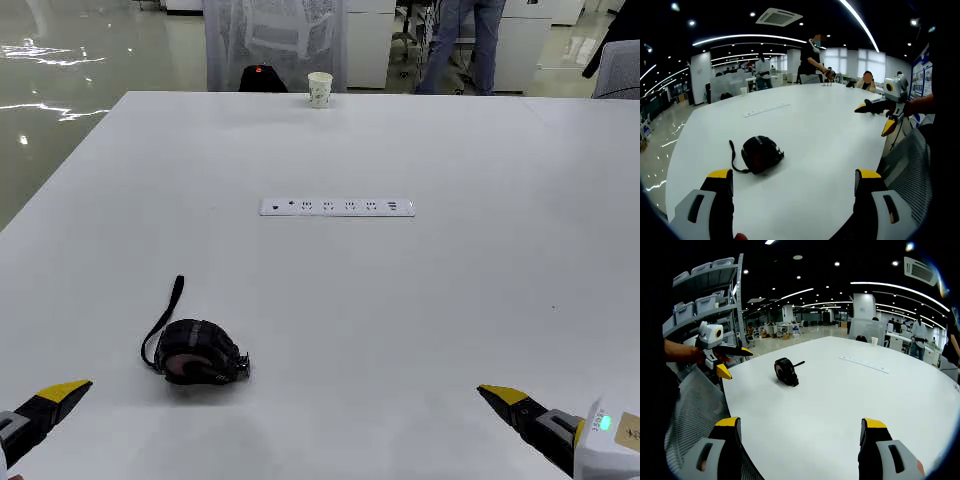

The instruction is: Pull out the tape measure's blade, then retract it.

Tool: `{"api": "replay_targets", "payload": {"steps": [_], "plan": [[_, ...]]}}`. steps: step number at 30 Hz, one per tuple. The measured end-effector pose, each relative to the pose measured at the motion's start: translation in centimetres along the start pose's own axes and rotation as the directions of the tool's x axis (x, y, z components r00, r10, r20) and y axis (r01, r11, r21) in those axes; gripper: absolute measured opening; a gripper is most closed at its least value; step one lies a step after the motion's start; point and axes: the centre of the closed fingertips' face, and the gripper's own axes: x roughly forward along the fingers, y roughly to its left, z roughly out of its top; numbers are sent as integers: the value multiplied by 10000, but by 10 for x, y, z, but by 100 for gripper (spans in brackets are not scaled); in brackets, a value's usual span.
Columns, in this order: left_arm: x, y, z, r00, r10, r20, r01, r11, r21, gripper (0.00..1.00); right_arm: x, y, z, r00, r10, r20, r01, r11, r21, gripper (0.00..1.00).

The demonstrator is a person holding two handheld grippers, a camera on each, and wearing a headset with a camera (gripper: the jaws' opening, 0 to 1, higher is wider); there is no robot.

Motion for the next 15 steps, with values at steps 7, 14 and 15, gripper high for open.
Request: {"api": "replay_targets", "payload": {"steps": [7,14,15], "plan": [[0,-1,0,10000,-17,-11,17,10000,14,99,1,1,-1,10000,43,-26,-43,10000,-2,99],[0,0,0,10000,1,0,-1,10000,32,99,1,2,0,9999,106,16,-106,9999,-67,99],[0,0,0,10000,13,5,-13,10000,32,99,1,2,0,9999,116,25,-116,9999,-62,99]]}}
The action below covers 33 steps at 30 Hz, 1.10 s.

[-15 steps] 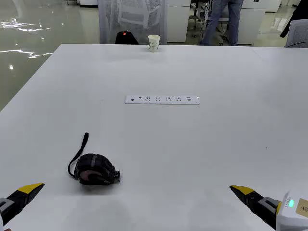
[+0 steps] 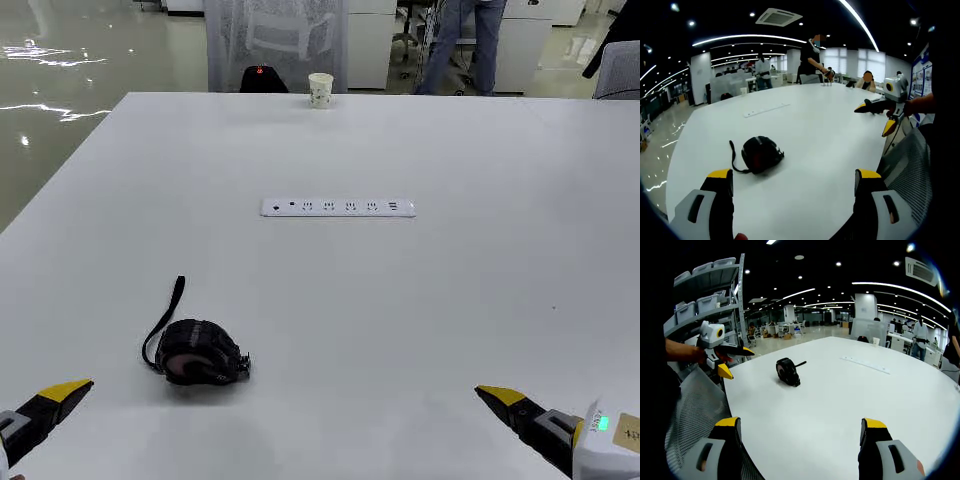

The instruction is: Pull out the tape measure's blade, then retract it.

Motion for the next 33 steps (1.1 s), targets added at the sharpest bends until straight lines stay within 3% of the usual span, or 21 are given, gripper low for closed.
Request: {"api": "replay_targets", "payload": {"steps": [16,33], "plan": [[1,0,-1,10000,-47,-83,47,10000,-2,99,2,1,2,9999,125,19,-125,9998,121,99],[13,4,0,9990,-273,-341,282,9993,247,99,11,-6,0,9982,514,-302,-522,9983,-266,99]]}}
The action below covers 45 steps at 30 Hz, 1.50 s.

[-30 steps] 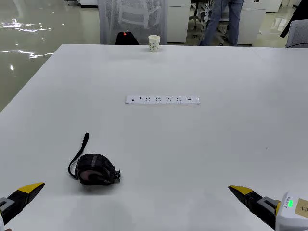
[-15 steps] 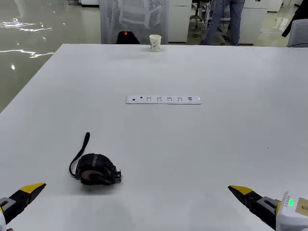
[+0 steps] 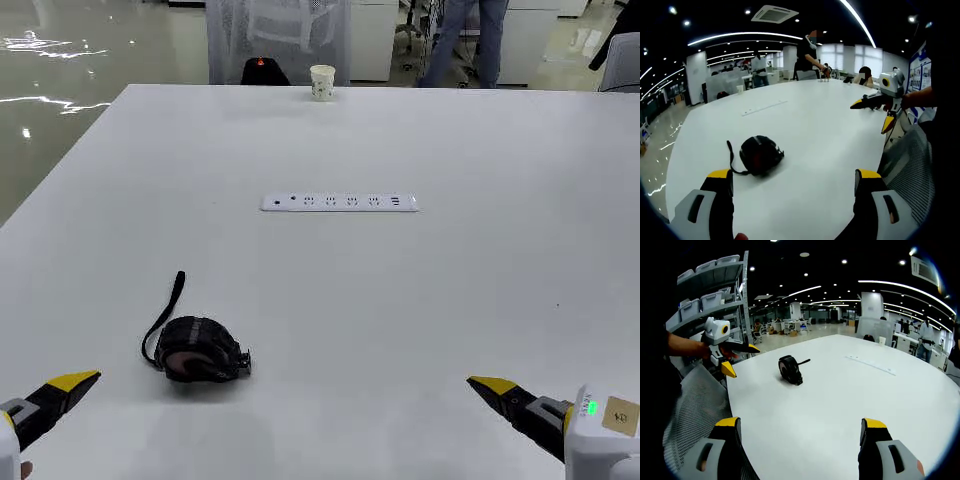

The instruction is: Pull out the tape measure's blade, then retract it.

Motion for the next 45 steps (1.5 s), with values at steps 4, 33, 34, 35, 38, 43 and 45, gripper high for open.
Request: {"api": "replay_targets", "payload": {"steps": [4,33,34,35,38,43,45], "plan": [[3,2,0,9999,-96,-97,97,9999,67,99,4,-2,2,9999,120,-32,-121,9999,-65,99],[39,32,9,9925,-890,-840,971,9904,984,99,53,-16,8,9883,1393,-616,-1449,9846,-979,92],[40,33,9,9920,-922,-864,1007,9899,996,99,54,-16,8,9880,1412,-628,-1470,9841,-1001,92],[42,33,9,9915,-950,-886,1038,9895,1003,99,56,-16,9,9875,1440,-638,-1500,9833,-1032,91],[46,35,9,9896,-1040,-989,1147,9873,1097,99,62,-17,10,9855,1548,-696,-1620,9803,-1131,90],[50,37,7,9861,-1194,-1159,1335,9833,1234,99,70,-19,13,9826,1713,-721,-1796,9750,-1310,87],[51,38,6,9839,-1279,-1251,1441,9810,1300,98,74,-18,14,9804,1818,-762,-1910,9718,-1385,86]]}}
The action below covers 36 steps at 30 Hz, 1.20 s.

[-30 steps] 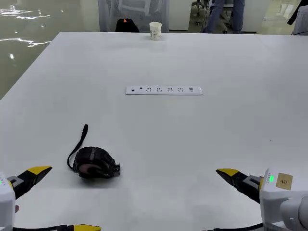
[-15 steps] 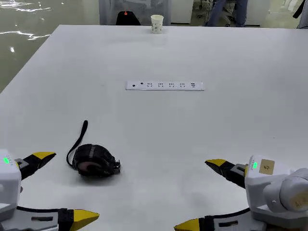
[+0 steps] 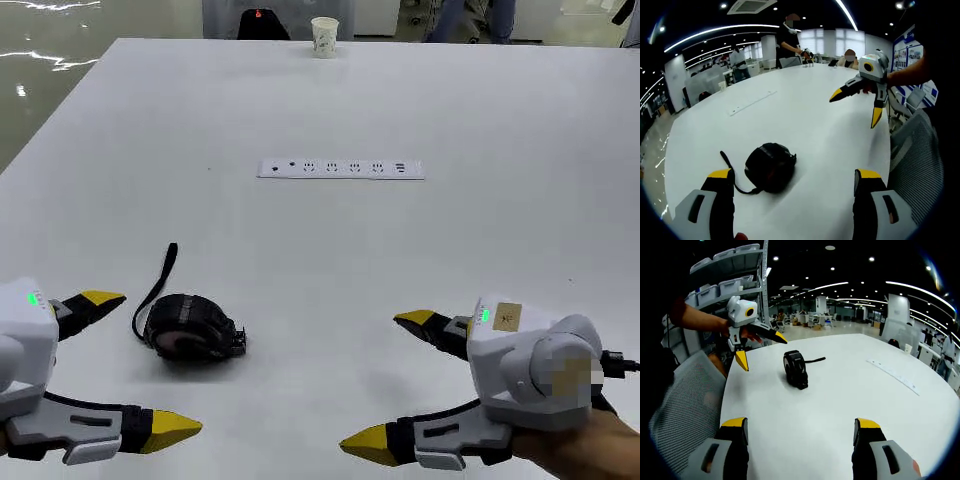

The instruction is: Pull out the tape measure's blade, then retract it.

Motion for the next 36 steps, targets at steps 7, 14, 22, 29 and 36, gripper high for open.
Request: {"api": "replay_targets", "payload": {"steps": [7,14,22,29,36], "plan": [[3,7,-4,9993,-226,-303,234,9994,273,96,15,-3,4,9995,285,-100,-288,9992,-291,82],[6,14,-5,9971,-460,-598,501,9964,691,90,28,-9,9,9985,529,-142,-535,9974,-473,74],[11,22,-7,9928,-762,-926,866,9896,1146,79,45,-15,13,9959,849,-320,-872,9929,-805,66],[16,25,-11,9855,-1078,-1312,1270,9807,1483,72,61,-17,17,9917,1166,-545,-1221,9862,-1115,61],[23,31,-16,9755,-1296,-1775,1626,9689,1866,65,79,-17,18,9856,1476,-829,-1585,9767,-1447,56]]}}
